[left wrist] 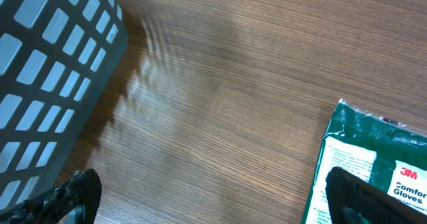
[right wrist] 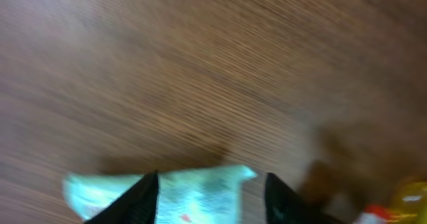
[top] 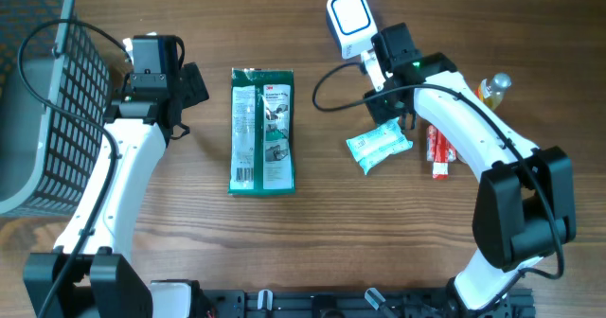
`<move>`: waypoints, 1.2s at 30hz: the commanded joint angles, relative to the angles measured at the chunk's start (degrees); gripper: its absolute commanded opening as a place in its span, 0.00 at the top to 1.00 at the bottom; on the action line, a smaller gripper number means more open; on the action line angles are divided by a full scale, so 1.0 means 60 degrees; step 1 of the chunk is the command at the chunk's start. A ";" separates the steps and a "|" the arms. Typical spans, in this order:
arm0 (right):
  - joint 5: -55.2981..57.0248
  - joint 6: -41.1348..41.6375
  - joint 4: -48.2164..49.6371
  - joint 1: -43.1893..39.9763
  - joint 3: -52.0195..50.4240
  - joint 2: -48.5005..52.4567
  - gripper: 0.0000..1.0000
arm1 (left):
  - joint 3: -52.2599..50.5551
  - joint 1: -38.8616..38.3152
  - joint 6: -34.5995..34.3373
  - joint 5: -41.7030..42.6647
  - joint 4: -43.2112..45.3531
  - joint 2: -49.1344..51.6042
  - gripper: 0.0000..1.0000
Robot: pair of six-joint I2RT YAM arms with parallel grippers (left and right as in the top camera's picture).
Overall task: Scan the item barcode
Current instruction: 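Lower the wipes pouch right of center and release it, then move the right gripper left onto the green gloves pack's right edge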
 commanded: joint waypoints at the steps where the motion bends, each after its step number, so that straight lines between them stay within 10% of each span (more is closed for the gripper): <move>1: -0.2033 0.2947 0.0047 0.0033 -0.0040 0.0080 0.55 | 0.0102 0.0047 0.0084 -0.0087 0.0029 -0.0011 0.00; 11: -0.2667 0.5657 0.2109 0.0816 -0.1698 0.0084 0.59 | 0.0102 0.0047 0.0084 -0.0087 0.0029 -0.0011 0.00; 28: 0.0790 0.5625 -0.0248 0.0678 -0.2291 0.0069 0.60 | 0.0102 0.0047 0.0084 -0.0087 0.0029 -0.0011 0.00; 36: -0.1610 0.4390 0.0634 0.0594 -0.1945 0.0069 0.60 | 0.0102 0.0047 0.0084 -0.0087 0.0029 -0.0011 0.00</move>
